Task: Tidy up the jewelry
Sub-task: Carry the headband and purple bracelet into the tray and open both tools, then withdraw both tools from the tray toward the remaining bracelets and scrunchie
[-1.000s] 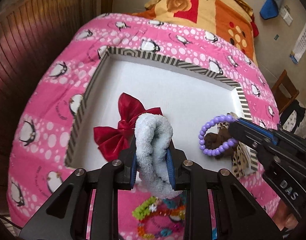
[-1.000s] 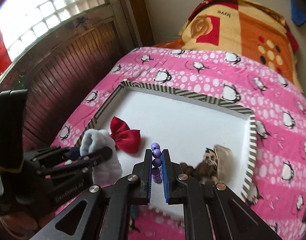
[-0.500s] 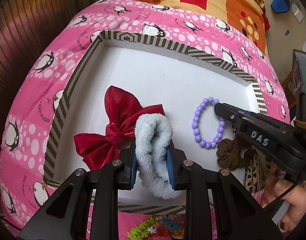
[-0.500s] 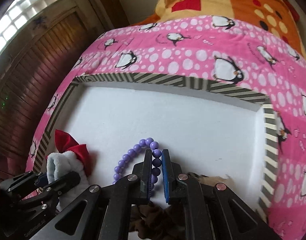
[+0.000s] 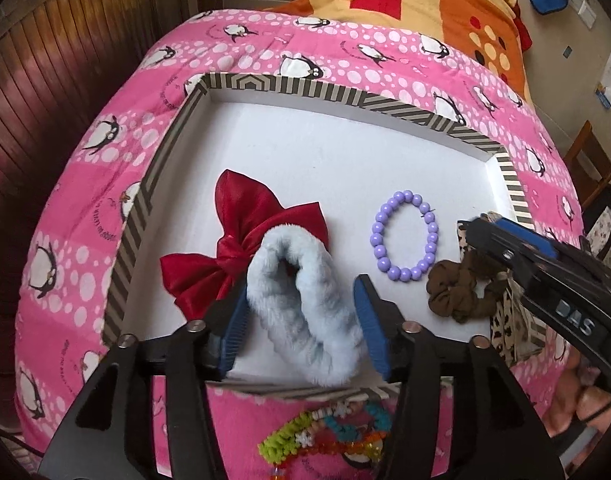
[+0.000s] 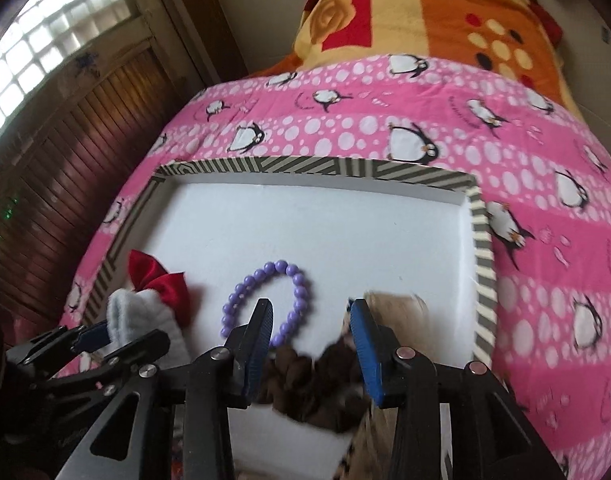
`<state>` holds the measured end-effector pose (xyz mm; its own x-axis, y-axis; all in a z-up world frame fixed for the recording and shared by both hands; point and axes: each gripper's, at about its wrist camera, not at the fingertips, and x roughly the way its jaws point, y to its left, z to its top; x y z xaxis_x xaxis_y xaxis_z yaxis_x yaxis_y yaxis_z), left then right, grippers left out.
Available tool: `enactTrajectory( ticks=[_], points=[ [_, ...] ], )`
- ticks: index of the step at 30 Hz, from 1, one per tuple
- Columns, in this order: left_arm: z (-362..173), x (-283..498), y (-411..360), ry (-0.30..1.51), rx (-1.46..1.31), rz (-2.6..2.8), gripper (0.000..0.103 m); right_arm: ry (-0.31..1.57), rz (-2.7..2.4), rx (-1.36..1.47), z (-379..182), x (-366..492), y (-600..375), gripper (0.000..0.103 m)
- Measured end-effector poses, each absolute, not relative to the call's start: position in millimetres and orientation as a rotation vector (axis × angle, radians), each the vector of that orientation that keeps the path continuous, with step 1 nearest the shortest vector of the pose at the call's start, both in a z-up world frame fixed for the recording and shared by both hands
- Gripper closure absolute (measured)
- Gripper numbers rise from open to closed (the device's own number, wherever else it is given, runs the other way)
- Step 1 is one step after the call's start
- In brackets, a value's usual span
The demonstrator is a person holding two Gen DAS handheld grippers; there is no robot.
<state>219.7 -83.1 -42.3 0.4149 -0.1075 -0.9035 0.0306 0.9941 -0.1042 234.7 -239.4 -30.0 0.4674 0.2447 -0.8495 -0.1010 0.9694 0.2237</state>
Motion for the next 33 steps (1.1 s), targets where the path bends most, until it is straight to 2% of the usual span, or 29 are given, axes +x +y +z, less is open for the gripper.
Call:
enactTrajectory(
  ticks=[5,16,33],
  points=[
    [-29.1,203.8,-80.6,1.109,-0.062,-0.075,0.045,1.025,0.195,0.150,-9.9,202.2,-242.4,0.061],
    [-1.0,150.6,-74.6,1.035,-0.023,-0.088,0.044,0.999,0.144,0.168,11.6,131.5,-237.3,0.060],
    [6.7,78.7,-62.2,1.044,-0.026,-0.155,0.044,1.008,0.084,0.152,23.6,54.5,-222.7,0.058]
  ],
)
